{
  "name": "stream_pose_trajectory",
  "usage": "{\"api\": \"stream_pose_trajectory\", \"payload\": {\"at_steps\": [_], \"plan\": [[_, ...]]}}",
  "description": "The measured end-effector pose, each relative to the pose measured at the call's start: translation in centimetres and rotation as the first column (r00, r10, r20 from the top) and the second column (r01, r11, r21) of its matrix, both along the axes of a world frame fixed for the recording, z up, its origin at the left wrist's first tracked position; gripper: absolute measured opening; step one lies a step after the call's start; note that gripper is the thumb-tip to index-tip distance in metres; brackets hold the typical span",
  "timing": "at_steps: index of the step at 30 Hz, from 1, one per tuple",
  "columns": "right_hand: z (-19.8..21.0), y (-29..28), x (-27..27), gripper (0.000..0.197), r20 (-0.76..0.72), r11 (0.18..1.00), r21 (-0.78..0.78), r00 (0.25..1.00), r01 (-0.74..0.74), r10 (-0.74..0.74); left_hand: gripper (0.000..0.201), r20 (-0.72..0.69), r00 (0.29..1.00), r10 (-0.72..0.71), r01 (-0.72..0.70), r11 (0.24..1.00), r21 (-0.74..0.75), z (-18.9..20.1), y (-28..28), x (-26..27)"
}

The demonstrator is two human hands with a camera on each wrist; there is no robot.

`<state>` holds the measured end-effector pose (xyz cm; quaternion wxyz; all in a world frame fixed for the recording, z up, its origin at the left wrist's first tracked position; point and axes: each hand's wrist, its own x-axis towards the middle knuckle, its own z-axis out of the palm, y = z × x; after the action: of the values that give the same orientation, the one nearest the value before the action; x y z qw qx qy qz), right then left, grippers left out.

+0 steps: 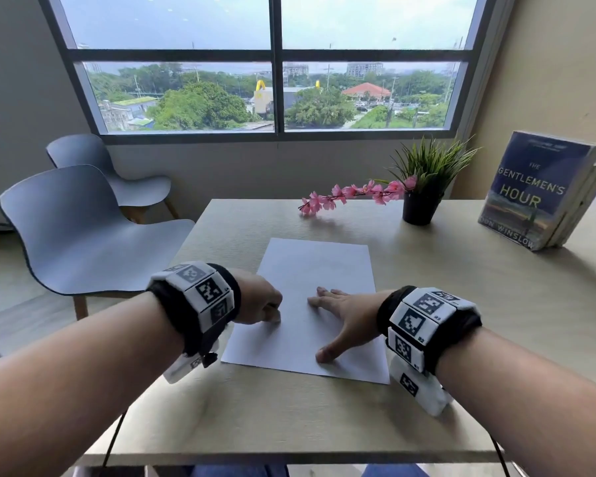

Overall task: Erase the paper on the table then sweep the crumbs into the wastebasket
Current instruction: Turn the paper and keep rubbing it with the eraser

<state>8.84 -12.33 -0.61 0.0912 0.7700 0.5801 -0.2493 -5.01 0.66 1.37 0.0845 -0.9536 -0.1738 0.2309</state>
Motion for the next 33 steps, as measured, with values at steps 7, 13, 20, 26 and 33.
{"api": "stream_pose_trajectory", "payload": {"at_steps": [7,13,20,26,33], "plan": [[-0.1,0.0,0.1,0.107,-0.002,1.0,0.004,1.0,0.006,-0.006,0.03,-0.043,0.996,-0.077,0.077,0.997,-0.006,0.1,-2.1,-0.7],[0.0,0.0,0.0,0.107,0.003,1.0,0.006,1.0,0.005,-0.005,0.033,-0.011,1.0,-0.02,0.02,1.0,0.012,0.5,-1.0,-0.4],[0.0,-0.1,0.1,0.107,-0.007,1.0,0.005,1.0,0.008,-0.008,0.031,-0.046,0.998,-0.046,0.044,0.998,-0.037,0.2,-1.9,-1.5],[0.0,-0.1,0.1,0.107,-0.005,1.0,0.006,1.0,0.013,-0.013,0.031,-0.025,0.999,-0.028,0.029,1.0,0.011,0.6,-1.0,-1.3],[0.1,0.0,0.1,0.107,-0.005,1.0,0.007,1.0,0.007,-0.007,0.035,-0.019,1.0,0.023,-0.022,1.0,0.011,0.8,-0.5,-1.5]]}}
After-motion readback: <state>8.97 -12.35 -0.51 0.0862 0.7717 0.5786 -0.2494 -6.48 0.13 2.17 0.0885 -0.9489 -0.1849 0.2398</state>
